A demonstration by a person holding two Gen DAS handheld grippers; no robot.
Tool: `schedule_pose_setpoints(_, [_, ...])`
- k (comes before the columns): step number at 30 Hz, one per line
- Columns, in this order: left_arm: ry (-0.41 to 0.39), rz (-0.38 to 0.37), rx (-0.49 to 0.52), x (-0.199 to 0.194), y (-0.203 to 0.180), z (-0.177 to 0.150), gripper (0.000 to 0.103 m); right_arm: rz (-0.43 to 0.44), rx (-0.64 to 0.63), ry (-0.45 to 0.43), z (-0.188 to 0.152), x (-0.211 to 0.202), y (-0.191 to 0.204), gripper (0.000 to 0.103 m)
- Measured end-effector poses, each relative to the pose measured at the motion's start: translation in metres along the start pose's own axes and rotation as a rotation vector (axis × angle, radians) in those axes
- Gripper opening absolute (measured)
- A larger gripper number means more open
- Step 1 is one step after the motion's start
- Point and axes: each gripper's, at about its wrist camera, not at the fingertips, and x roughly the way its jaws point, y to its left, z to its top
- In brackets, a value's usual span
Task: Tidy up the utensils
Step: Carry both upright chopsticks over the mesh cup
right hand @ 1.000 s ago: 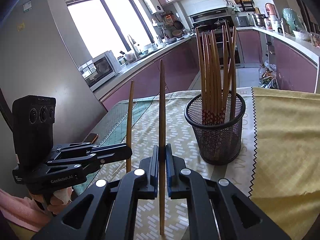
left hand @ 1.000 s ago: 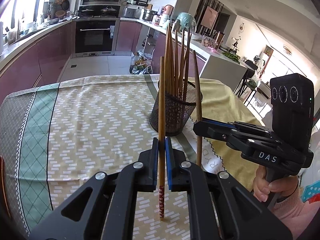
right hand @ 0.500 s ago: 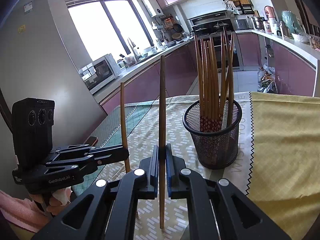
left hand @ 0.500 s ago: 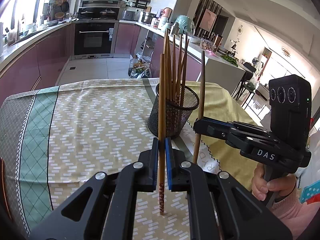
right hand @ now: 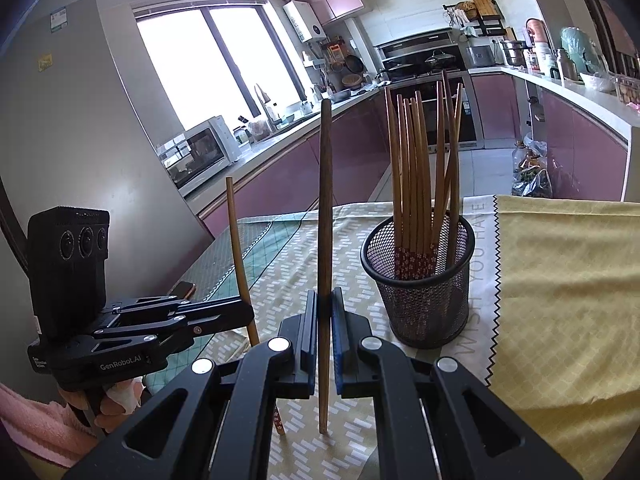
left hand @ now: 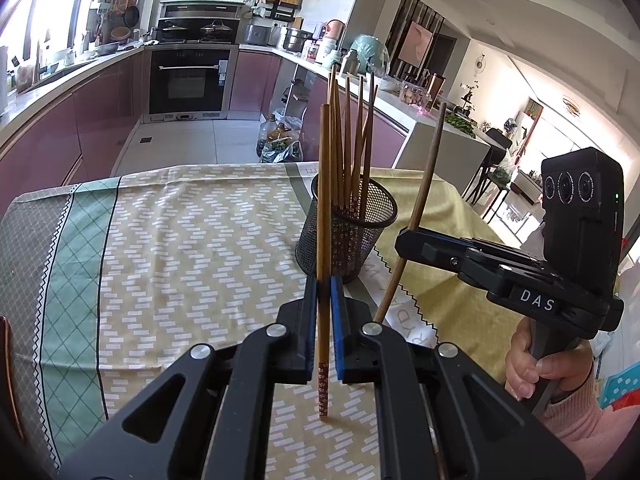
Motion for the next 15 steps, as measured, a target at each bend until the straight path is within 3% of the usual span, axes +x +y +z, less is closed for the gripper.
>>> schedule_pose_setpoints(15, [-0.013,-0.006,0.001,-0.0033,-0.0011,0.0040,0.007,-0.006,-0.010,-0.021,0.0046,-0.0054,0.0000,0.006])
